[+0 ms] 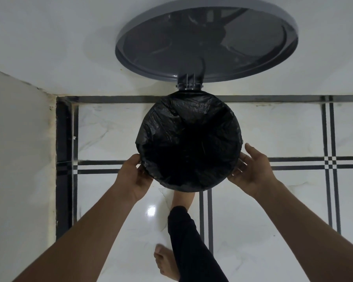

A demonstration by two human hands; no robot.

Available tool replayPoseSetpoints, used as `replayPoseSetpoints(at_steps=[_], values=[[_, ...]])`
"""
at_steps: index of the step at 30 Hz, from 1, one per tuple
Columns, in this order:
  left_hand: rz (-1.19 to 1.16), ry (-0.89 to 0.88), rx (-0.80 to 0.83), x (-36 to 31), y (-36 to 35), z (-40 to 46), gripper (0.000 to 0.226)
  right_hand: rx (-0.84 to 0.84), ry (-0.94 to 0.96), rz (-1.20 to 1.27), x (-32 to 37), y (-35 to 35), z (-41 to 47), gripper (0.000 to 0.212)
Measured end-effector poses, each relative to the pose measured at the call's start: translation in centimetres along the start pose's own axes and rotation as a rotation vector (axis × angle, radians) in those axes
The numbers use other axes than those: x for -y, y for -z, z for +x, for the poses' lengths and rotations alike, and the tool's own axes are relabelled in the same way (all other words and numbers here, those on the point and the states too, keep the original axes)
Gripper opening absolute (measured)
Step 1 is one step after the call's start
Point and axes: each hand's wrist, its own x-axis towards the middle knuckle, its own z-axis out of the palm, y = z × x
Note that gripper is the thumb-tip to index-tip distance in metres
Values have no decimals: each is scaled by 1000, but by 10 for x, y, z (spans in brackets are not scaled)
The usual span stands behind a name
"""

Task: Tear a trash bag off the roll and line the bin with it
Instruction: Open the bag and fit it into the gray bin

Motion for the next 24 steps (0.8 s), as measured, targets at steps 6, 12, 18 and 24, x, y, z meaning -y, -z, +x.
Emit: replayPoseSetpoints(at_steps=[6, 12, 18, 24], values=[[251, -321, -67, 0, 9, -2, 24, -85, 318, -165, -2, 1, -2, 10], [151, -230, -74, -6, 3, -5, 25, -89, 291, -204, 5, -5, -8, 20], [116, -54, -57, -13, -2, -4, 25, -77, 16, -178, 17, -9, -5, 40], [113, -28, -64, -14, -6, -6, 19, -53, -76, -133, 20, -16, -2, 41]])
